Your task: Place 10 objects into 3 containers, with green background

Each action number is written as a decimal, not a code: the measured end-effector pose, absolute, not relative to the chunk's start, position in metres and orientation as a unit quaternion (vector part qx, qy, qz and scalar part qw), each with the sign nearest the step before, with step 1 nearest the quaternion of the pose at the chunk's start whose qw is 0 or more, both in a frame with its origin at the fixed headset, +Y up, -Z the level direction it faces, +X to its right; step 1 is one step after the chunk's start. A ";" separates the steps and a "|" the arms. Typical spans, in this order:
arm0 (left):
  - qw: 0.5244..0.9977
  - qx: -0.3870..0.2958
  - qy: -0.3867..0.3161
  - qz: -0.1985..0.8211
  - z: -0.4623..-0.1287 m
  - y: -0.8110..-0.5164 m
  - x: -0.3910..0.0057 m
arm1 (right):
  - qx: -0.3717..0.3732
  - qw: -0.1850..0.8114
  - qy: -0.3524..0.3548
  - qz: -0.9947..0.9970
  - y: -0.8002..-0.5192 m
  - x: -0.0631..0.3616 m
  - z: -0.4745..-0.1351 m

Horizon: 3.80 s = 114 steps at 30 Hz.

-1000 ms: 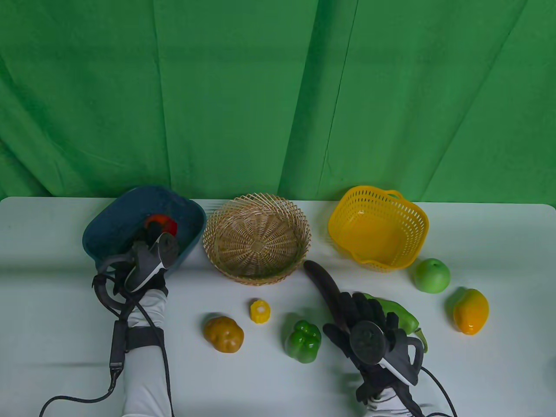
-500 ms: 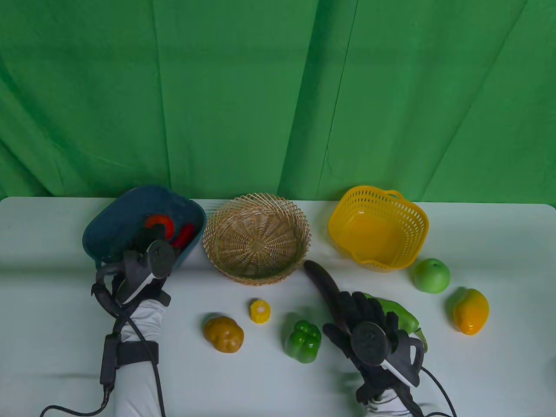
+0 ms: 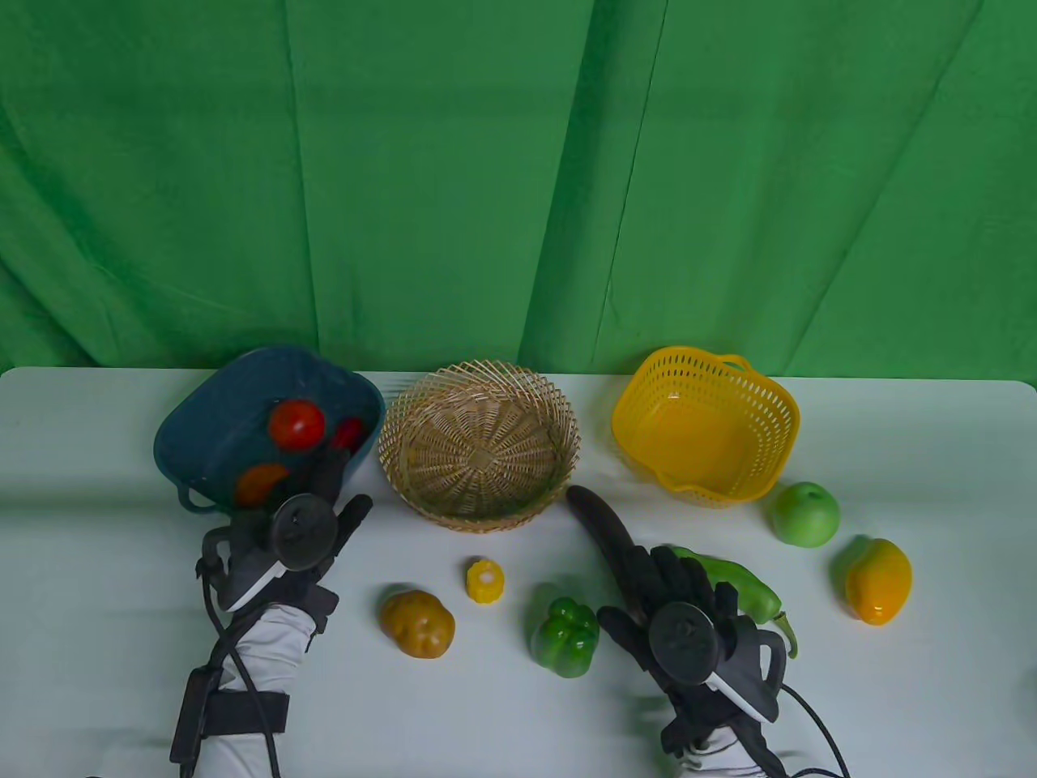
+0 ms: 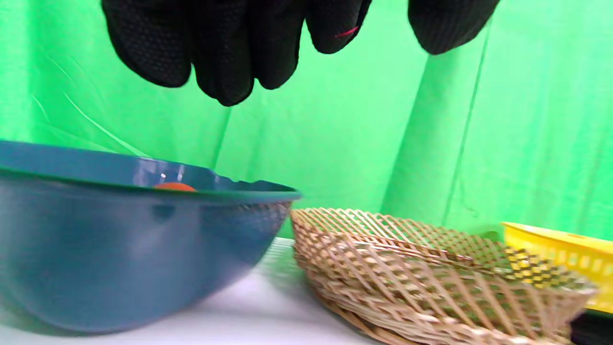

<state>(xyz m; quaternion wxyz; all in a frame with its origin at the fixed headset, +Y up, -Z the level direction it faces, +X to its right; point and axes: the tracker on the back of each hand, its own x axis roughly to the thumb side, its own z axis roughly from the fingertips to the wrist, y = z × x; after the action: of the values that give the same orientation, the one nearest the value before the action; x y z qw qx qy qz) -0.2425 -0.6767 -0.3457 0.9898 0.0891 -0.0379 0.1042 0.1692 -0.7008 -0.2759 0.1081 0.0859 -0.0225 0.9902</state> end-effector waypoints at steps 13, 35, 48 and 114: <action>0.982 0.050 -0.113 0.143 -0.325 -0.713 -0.214 | 0.088 0.104 -0.018 0.991 -0.703 0.166 -0.275; 0.967 -0.127 -0.212 0.069 -0.309 -0.784 -0.166 | 0.088 0.103 -0.021 0.991 -0.702 0.166 -0.275; 0.967 -0.128 -0.207 0.070 -0.313 -0.784 -0.162 | 0.086 0.100 -0.019 0.991 -0.702 0.167 -0.274; 0.997 -0.029 -0.064 0.037 -0.450 -0.715 -0.101 | 0.066 0.114 -0.022 0.991 -0.698 0.179 -0.274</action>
<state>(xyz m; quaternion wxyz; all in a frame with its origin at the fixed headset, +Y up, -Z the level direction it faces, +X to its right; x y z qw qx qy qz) -0.1010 -0.7153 -0.4503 0.9968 -0.0292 -0.0642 0.0365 0.1787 -0.6978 -0.2745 0.1142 0.0664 -0.0218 0.9910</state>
